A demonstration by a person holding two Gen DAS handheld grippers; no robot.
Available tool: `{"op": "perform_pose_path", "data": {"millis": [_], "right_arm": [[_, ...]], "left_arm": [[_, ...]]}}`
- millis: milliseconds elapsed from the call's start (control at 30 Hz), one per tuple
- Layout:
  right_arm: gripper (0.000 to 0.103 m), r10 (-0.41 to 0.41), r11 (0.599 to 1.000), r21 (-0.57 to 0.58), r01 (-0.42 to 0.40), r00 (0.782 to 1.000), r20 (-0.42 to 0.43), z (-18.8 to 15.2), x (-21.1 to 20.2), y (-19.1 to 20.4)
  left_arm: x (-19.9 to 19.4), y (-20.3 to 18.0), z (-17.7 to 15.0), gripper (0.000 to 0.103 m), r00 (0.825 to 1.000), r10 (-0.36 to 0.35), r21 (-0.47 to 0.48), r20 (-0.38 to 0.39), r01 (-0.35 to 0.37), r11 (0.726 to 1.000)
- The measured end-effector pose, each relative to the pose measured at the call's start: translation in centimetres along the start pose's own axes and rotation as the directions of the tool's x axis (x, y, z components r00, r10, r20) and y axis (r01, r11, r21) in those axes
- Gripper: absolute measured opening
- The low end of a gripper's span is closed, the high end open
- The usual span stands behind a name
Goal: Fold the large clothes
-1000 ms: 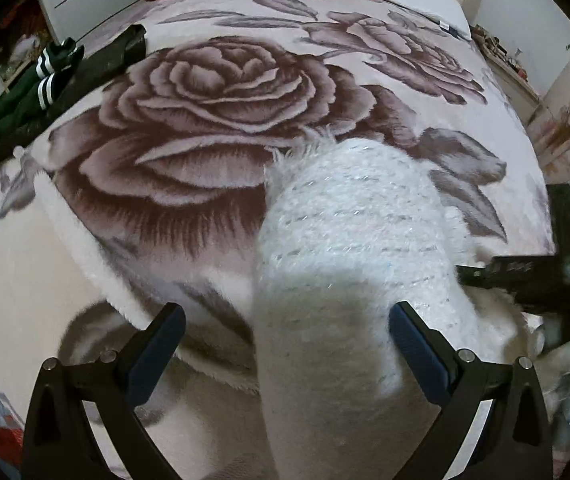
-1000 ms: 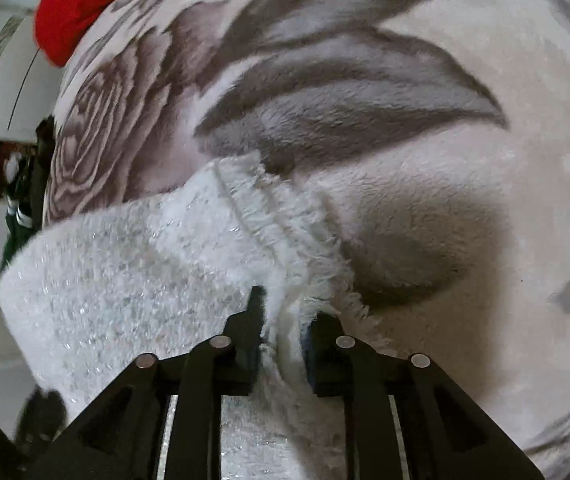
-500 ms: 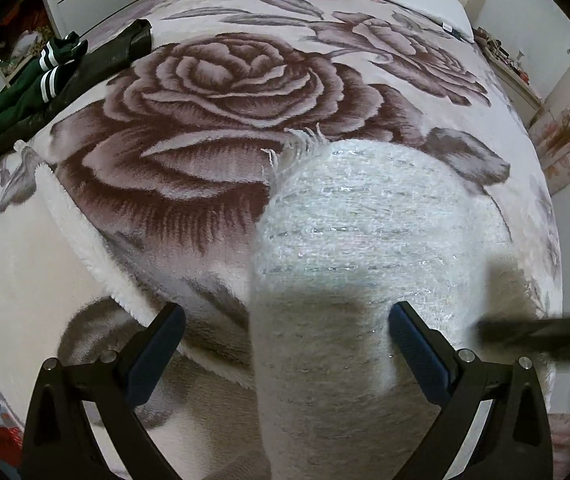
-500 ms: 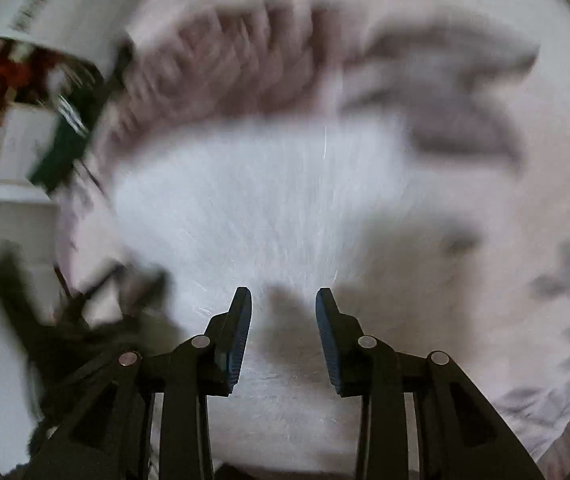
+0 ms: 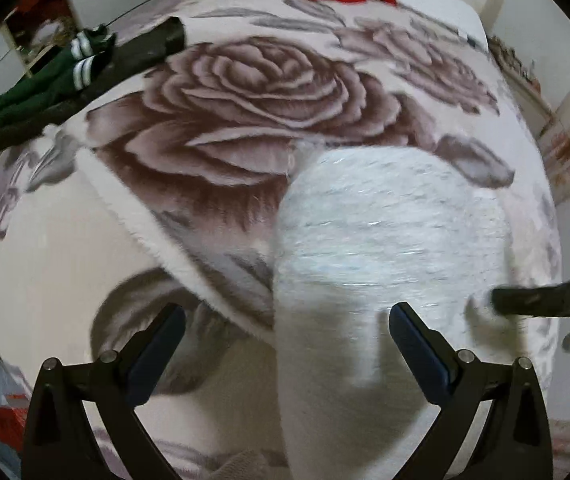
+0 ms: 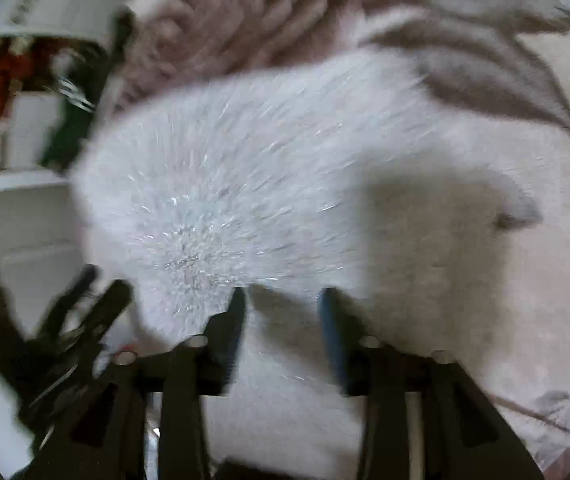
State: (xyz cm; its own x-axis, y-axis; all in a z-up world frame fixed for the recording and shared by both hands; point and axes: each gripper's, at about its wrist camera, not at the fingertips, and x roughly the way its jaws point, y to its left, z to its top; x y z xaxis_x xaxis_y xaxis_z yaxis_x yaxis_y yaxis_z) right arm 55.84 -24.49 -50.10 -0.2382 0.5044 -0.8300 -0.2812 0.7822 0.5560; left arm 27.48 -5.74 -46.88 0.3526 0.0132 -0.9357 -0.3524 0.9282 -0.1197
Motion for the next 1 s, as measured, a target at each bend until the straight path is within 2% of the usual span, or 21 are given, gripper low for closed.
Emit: {"op": "perform_pose_path", "data": {"millis": [67, 133, 200, 267, 333, 400, 433, 500, 533, 567, 633, 667, 700, 767, 867, 1000], "right_arm": [[0.076, -0.004, 1.0, -0.004, 0.004, 0.999, 0.05, -0.7, -1.6, -1.9], [0.077, 0.014, 1.0, -0.012, -0.013, 1.0, 0.02, -0.9, -0.4, -4.1], [0.079, 0.014, 1.0, 0.001, -0.014, 0.999, -0.049, -0.5, 2.6, -6.1], [0.09, 0.087, 0.996, 0.034, -0.085, 0.993, -0.083, -0.4, 5.1, -8.4], [0.091, 0.242, 0.967, 0.105, -0.232, 0.965, -0.097, -0.2, 6.8, -10.0], [0.092, 0.366, 0.922, 0.174, -0.346, 0.925, -0.099, -0.2, 8.3, -11.0], [0.094, 0.411, 0.904, 0.18, -0.388, 0.905, -0.109, -0.2, 9.0, -10.9], [0.094, 0.441, 0.891, 0.18, -0.417, 0.889, -0.121, -0.2, 9.9, -10.5], [0.094, 0.452, 0.885, 0.188, -0.427, 0.884, -0.117, -0.1, 10.1, -10.3], [0.092, 0.465, 0.876, 0.196, -0.44, 0.878, -0.111, -0.1, 10.3, -10.1], [0.083, 0.481, 0.868, 0.194, -0.457, 0.87, -0.103, 0.0, 10.3, -9.4], [0.073, 0.492, 0.861, 0.2, -0.468, 0.866, -0.093, -0.1, 10.2, -9.2], [0.069, 0.501, 0.852, 0.217, -0.477, 0.862, -0.077, -0.4, 10.0, -9.1], [0.059, 0.526, 0.829, 0.247, -0.502, 0.85, -0.039, -0.8, 9.4, -9.2], [0.055, 0.531, 0.816, 0.268, -0.512, 0.847, 0.0, -1.5, 8.2, -8.7], [0.052, 0.54, 0.807, 0.253, -0.533, 0.84, 0.047, -2.3, 5.2, -8.1]], "left_arm": [[-0.2, 0.8, -0.6, 0.103, 1.0, -0.022, -0.034, 0.0, 0.022, 0.999], [0.5, 1.3, -1.3, 0.103, 0.999, -0.031, -0.053, -0.017, 0.03, 0.998], [1.6, 1.6, -1.9, 0.103, 0.998, -0.025, -0.063, -0.049, 0.022, 0.998], [2.4, 2.5, -2.4, 0.103, 0.995, -0.066, -0.108, -0.07, 0.058, 0.992], [2.8, 3.4, -2.6, 0.103, 0.989, -0.124, -0.164, -0.075, 0.111, 0.98], [4.1, 4.4, -2.7, 0.103, 0.968, -0.235, -0.22, -0.092, 0.211, 0.952], [4.9, 4.8, -2.8, 0.103, 0.946, -0.309, -0.257, -0.098, 0.276, 0.926], [6.5, 5.6, -2.8, 0.103, 0.901, -0.424, -0.323, -0.091, 0.376, 0.869], [6.8, 5.8, -2.8, 0.103, 0.887, -0.454, -0.341, -0.079, 0.404, 0.849], [7.0, 5.9, -2.7, 0.102, 0.876, -0.48, -0.349, -0.051, 0.435, 0.83], [6.5, 5.7, -2.1, 0.076, 0.861, -0.509, -0.33, 0.005, 0.482, 0.812], [6.2, 5.5, -1.9, 0.074, 0.867, -0.498, -0.323, 0.004, 0.473, 0.82], [6.0, 5.2, -1.6, 0.071, 0.87, -0.492, -0.31, 0.012, 0.472, 0.825], [5.3, 5.0, -1.0, 0.068, 0.865, -0.502, -0.3, 0.027, 0.486, 0.821], [4.3, 4.9, 0.1, 0.068, 0.847, -0.529, -0.302, 0.048, 0.517, 0.801], [3.1, 4.6, 2.9, 0.068, 0.835, -0.546, -0.267, 0.066, 0.542, 0.797]]}}
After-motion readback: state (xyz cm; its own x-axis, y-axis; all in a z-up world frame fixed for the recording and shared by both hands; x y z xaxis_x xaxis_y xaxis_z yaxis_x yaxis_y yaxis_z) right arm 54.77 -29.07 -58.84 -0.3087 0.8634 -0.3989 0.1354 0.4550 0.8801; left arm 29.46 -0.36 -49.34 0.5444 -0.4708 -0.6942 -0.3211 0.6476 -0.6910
